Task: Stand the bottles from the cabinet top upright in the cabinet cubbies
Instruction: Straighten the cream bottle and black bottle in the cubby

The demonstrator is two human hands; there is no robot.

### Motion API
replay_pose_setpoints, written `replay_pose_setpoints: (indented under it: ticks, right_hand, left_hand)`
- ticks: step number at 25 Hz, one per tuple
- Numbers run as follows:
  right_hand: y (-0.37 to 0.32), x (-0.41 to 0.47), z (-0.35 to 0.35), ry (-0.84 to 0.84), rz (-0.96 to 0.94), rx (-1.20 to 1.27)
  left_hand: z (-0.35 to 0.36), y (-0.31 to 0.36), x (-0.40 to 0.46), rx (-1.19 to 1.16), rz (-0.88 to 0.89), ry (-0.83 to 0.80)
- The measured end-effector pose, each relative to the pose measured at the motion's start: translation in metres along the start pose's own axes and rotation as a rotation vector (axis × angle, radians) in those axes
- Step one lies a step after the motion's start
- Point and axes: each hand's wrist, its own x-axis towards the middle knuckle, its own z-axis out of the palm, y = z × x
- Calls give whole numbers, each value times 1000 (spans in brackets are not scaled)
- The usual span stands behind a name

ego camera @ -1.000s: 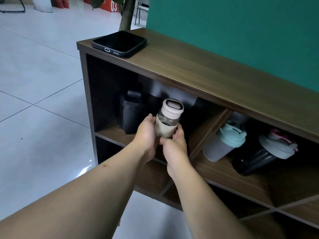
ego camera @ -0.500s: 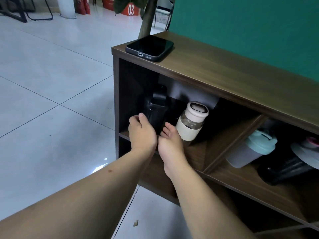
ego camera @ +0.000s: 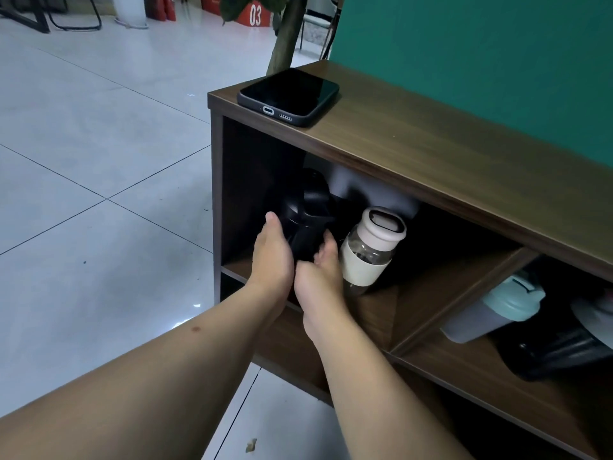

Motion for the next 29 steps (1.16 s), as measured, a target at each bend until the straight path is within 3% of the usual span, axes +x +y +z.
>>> replay_pose_setpoints:
  ticks: [5,11,29]
  right_hand:
    - [0,6,-7,-65,24,-36]
    - [7,-22,-2,120,50,40]
    - [-3,-7,-11,-66,48,2]
  left_hand:
    - [3,-13,-6,79,42,91]
    - [-1,-34,6,-64,-10,18]
    - [9,-15,-1,-202,-109,-42]
